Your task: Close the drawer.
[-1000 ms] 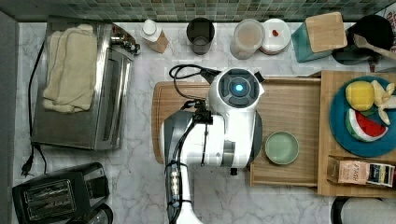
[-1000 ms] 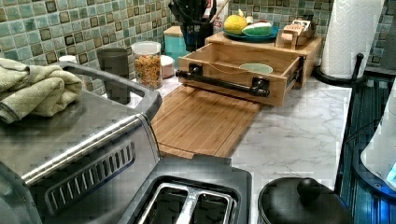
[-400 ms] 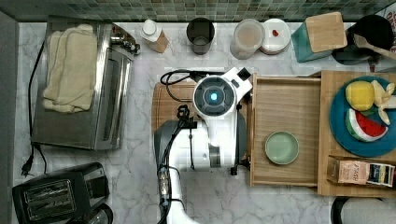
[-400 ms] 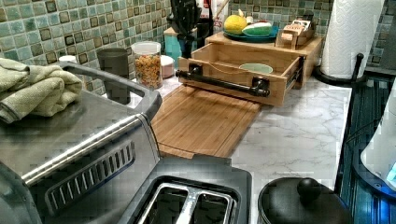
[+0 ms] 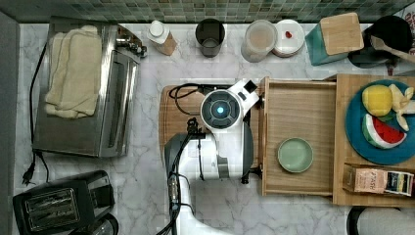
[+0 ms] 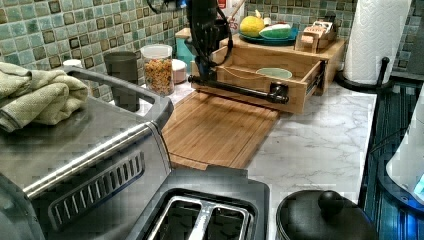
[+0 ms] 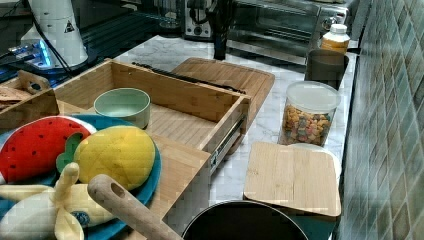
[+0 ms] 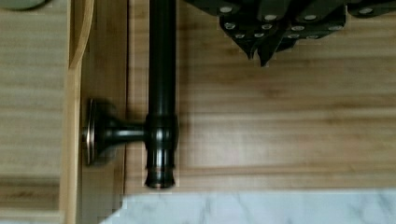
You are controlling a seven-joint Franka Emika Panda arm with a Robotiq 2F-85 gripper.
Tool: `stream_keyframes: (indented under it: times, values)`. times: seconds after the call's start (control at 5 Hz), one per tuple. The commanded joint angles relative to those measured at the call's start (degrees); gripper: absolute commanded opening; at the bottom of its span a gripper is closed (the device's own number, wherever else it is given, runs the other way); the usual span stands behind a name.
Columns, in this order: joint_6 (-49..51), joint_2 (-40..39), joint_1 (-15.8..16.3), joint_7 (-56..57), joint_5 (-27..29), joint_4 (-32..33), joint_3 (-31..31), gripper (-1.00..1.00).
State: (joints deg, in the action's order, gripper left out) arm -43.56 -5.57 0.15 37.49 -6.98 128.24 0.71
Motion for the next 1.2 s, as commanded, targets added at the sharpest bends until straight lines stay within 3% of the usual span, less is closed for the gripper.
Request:
stream_keyframes:
  times: [0.2, 0.6, 1.0, 1.2]
  values:
    - [-8.5, -1.4, 1.7, 0.3, -7.4, 6.4, 1.0, -1.00]
    - [-9.7, -2.3, 0.9, 0.7, -8.0, 6.2, 0.1, -1.00]
    - [-8.1, -2.3, -3.9, 12.9, -2.0, 5.5, -0.8, -1.00]
    - [-9.5, -1.9, -4.8, 19.8, 0.4, 6.0, -3.5, -1.00]
